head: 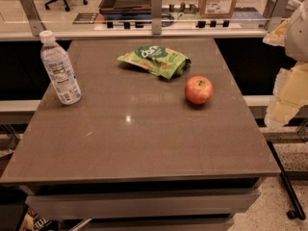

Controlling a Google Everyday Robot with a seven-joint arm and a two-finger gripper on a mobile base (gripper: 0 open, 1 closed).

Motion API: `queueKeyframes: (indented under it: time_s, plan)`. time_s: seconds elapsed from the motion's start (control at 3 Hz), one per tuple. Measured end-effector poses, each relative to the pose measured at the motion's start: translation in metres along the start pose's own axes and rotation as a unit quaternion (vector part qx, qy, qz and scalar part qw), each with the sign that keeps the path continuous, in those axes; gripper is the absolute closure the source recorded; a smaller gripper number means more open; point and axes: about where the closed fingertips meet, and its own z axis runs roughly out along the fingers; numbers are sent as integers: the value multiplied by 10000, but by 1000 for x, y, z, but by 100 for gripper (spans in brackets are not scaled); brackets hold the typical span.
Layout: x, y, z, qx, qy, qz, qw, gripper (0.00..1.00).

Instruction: Pick green rice chip bag

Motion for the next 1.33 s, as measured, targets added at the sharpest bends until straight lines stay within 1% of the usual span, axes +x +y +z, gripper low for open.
queueKeyframes:
  time_s: [0.33,0.67,1.0,1.33]
  plan:
    - [-4,-5,-1,58,-26,31,10000,0]
    - [-13,-22,2,238,-105,220,9994,0]
    - [-25,-39,9,592,-253,585,9962,0]
    - [-47,-67,26,959,-595,873,9898,0]
